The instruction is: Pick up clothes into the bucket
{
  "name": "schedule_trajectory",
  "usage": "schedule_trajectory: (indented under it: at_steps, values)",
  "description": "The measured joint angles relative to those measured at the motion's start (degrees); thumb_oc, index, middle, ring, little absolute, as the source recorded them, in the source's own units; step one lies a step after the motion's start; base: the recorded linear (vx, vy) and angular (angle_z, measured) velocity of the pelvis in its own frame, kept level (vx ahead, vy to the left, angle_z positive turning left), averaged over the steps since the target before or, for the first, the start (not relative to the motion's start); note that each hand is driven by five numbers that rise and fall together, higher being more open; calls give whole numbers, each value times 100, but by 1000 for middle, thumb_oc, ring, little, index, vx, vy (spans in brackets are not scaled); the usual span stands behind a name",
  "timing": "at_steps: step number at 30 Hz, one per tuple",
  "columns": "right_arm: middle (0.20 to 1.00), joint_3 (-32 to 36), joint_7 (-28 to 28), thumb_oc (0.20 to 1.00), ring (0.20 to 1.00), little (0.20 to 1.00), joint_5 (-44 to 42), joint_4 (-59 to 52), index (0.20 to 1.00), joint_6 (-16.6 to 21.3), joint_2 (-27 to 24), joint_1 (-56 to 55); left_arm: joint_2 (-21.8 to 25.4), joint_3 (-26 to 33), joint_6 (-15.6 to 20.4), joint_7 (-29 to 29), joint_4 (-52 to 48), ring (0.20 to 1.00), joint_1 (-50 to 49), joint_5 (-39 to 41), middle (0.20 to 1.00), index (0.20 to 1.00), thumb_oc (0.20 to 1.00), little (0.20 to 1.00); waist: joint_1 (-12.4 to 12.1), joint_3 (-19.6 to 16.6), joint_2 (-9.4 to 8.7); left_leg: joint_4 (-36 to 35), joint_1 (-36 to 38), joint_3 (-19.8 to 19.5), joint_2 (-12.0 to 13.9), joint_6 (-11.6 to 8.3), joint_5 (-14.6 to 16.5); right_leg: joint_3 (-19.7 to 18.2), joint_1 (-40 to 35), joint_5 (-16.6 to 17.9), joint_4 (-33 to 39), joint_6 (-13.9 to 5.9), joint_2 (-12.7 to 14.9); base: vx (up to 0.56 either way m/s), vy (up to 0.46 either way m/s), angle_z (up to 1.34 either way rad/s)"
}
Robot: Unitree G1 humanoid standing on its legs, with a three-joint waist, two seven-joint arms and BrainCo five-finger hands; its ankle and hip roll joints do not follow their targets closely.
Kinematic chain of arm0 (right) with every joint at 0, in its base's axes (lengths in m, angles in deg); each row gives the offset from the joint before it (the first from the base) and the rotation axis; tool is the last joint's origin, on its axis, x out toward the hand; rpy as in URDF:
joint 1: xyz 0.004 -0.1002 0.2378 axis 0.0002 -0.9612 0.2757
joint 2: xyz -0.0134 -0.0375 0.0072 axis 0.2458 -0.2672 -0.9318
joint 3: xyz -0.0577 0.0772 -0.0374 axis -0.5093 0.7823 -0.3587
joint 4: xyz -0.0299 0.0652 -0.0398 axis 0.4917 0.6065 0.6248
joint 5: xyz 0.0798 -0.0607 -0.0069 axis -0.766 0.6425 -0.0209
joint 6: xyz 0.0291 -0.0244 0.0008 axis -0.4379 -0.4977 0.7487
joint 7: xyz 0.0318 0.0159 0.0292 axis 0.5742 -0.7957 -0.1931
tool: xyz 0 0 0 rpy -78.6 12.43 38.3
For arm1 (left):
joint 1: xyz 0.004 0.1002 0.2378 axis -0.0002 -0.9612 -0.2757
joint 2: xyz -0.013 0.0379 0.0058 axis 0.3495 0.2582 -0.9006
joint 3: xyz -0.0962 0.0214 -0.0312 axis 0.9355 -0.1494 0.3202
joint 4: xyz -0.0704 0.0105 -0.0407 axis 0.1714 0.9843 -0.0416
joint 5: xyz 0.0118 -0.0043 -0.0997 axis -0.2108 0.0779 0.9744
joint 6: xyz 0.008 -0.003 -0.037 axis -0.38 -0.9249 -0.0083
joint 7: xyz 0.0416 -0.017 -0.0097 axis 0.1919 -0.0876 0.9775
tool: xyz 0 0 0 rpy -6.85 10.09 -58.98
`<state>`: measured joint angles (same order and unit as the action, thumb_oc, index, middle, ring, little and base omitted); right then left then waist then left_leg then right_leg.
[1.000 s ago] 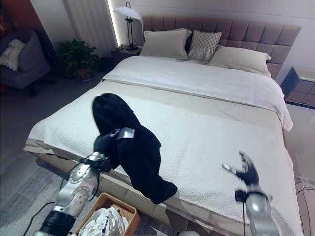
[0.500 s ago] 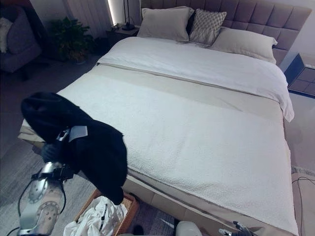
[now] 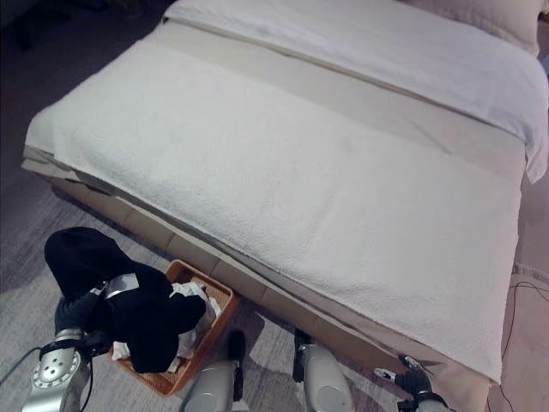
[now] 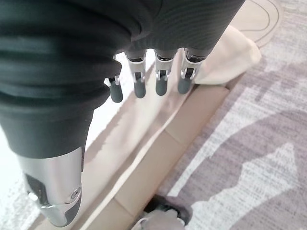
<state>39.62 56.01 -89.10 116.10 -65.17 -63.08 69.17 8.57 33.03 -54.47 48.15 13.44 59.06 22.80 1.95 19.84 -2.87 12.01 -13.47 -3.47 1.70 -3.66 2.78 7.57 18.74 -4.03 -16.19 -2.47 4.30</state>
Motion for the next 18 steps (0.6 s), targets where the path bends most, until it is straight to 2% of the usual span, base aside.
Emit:
schedule_trajectory:
  at_steps: [9, 10, 12, 18]
  values:
    - [1000, -278, 283, 1000, 1000, 1000, -168, -158, 1000, 179, -12, 303, 270, -252, -14, 868, 1106, 200, 1036, -751, 200, 200, 200, 200, 13, 711, -253, 844, -835, -160, 5, -60, 188, 89, 588, -25, -429, 43, -9, -66, 15, 5]
    - [1000, -402, 384, 1000, 1000, 1000, -224, -215, 1000, 243, -58, 354, 476, -486, -20, 1053, 1416, 200, 1321, -840, 200, 200, 200, 200, 21, 832, -281, 1153, -1137, -190, -15, -63, 277, 94, 818, -58, -635, 88, 0, -110, 20, 0]
    - [1000, -434, 463, 1000, 1000, 1000, -254, -249, 1000, 277, -40, 493, 621, -559, -110, 1157, 1514, 200, 1566, -931, 200, 200, 200, 200, 31, 1005, -331, 1450, -1458, -224, -12, -54, 351, 99, 1081, -74, -829, 113, 9, -79, 23, 2]
    - [1000, -637, 646, 1000, 1000, 1000, -516, -455, 1000, 320, -54, 626, 909, -693, -194, 1452, 1604, 200, 1783, -939, 200, 200, 200, 200, 59, 1067, -390, 2210, -2375, -293, -90, 16, 562, 85, 1904, -164, -1403, 130, 72, -30, 47, 1]
